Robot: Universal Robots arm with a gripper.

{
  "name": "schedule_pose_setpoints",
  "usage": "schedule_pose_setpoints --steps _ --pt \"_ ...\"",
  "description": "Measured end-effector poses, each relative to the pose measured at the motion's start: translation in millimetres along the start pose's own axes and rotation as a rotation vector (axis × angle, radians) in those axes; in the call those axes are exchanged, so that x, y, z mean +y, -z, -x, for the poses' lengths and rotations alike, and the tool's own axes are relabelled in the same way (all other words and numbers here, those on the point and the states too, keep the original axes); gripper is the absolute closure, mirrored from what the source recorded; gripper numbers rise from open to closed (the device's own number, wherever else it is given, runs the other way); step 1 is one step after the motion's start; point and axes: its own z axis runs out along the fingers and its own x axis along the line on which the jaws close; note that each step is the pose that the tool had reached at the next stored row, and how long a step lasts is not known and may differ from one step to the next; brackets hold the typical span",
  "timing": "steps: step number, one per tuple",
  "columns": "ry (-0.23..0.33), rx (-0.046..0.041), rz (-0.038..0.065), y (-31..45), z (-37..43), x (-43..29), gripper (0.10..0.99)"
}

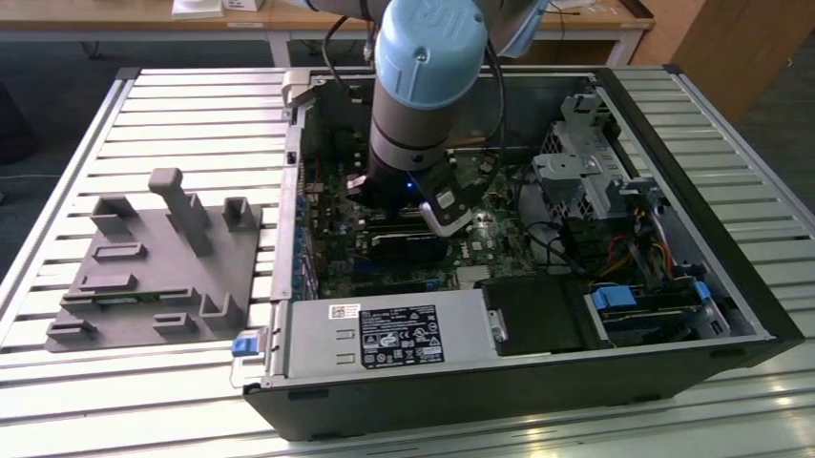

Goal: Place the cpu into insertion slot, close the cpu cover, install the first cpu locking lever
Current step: 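Install the first cpu locking lever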

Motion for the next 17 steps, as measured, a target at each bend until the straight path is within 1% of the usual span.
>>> schedule_pose_setpoints --steps 2,4,10,14,17 --pt "0.0 -0.0007 0.012 -1.1 -0.1 -0.3 0.98" --pt "0.001 -0.0009 0.019 -2.5 -0.1 -0.7 0.98" --pt "0.001 -0.0015 0.031 -6.4 -0.2 -2.0 0.98" --pt "0.002 -0.0014 0.036 -8.4 -0.9 -2.7 0.98" --pt "0.002 -0.0017 0.037 -8.6 -1.0 -2.6 0.98"
